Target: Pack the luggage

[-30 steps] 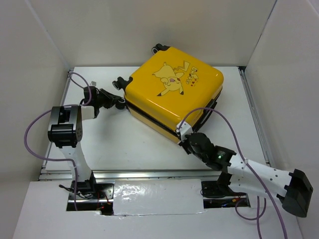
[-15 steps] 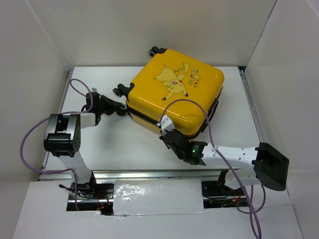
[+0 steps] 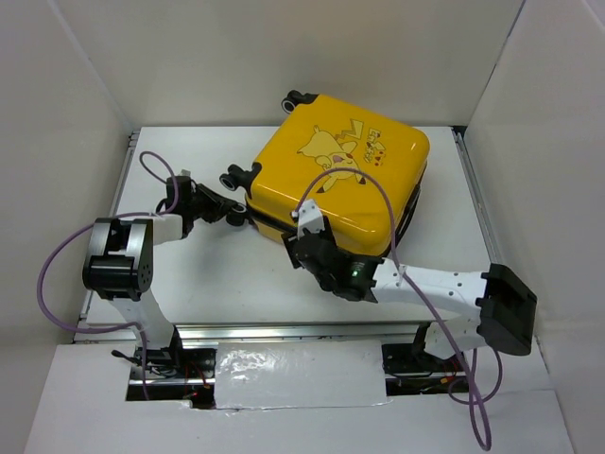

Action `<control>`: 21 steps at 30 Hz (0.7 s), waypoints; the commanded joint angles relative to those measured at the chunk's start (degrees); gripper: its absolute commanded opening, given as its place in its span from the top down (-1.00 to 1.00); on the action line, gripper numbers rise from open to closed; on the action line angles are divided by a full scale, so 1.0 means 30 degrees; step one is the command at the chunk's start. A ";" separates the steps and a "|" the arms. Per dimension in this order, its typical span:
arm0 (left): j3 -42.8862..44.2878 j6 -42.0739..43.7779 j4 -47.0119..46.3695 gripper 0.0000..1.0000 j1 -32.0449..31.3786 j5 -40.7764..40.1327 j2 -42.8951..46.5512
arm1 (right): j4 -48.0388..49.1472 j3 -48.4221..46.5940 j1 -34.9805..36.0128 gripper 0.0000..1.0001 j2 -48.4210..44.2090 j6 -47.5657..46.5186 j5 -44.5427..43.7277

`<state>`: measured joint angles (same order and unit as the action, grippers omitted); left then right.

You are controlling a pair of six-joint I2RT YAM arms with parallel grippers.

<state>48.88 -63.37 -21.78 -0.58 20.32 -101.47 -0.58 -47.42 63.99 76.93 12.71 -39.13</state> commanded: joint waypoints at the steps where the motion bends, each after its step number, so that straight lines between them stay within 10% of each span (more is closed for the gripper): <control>1: 0.0316 0.1231 0.2189 1.00 -0.1038 0.3335 0.0074 | -0.5800 -0.3934 0.0847 -0.38 -0.1089 0.2355 -0.2716; 6: 0.0640 0.1788 0.2748 1.00 -0.0949 0.3598 0.0102 | -1.3766 -0.8269 -0.0110 -0.19 -0.2989 0.6419 -0.0906; 13: -0.0999 0.1730 0.2427 1.00 -0.1417 0.4008 0.0923 | -1.5717 -0.7371 -0.6939 0.71 -0.4342 0.8742 0.4891; 21: -0.2437 0.0736 0.2657 1.00 -0.7380 0.4216 0.1479 | -1.4807 -0.7832 -1.0809 -0.10 -0.3173 0.7484 0.5603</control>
<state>43.79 -63.53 -19.42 -8.64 23.20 -97.01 -41.25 -68.55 33.78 65.28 36.73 -25.63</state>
